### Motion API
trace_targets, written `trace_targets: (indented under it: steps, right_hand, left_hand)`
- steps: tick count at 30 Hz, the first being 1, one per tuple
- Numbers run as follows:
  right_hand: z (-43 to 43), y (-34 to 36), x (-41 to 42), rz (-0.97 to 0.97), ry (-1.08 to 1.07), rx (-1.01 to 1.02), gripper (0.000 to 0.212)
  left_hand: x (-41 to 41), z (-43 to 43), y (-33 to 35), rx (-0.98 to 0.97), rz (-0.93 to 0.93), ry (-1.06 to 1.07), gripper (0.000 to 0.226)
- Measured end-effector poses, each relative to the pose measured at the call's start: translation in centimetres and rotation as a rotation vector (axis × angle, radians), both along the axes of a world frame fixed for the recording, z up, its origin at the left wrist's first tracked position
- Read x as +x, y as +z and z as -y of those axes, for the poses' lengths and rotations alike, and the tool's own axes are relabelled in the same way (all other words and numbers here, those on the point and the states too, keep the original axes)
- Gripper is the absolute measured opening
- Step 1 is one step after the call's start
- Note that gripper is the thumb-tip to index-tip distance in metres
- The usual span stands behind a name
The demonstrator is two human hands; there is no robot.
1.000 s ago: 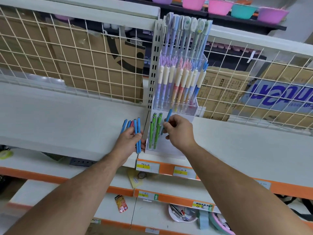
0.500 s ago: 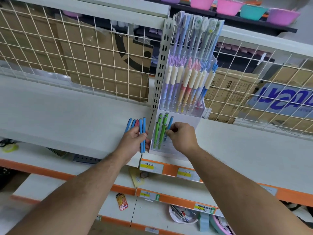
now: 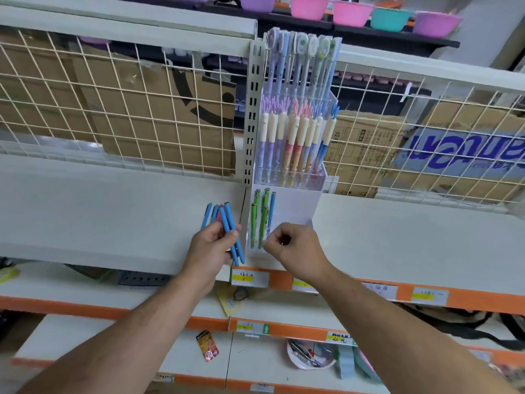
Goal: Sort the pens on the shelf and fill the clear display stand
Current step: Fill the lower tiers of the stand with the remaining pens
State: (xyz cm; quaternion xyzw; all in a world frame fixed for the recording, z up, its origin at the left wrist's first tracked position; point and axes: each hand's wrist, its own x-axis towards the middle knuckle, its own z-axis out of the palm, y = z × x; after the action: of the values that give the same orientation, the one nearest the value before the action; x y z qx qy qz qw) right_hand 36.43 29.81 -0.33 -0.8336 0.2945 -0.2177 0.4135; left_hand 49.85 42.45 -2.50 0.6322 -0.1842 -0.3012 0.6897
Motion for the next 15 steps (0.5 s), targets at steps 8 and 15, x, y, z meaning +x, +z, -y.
trace_targets:
  steps: [8,15]
  right_hand:
    - [-2.3,0.2,0.4,0.070,0.058,0.129,0.020]
    - [-2.6,-0.3,-0.7,0.049,0.043,0.120,0.023]
  left_hand:
    - [-2.1,-0.3,0.9,0.003,0.018,-0.129,0.021]
    - [-2.1,-0.4,1.0,0.044,0.100,-0.201,0.022]
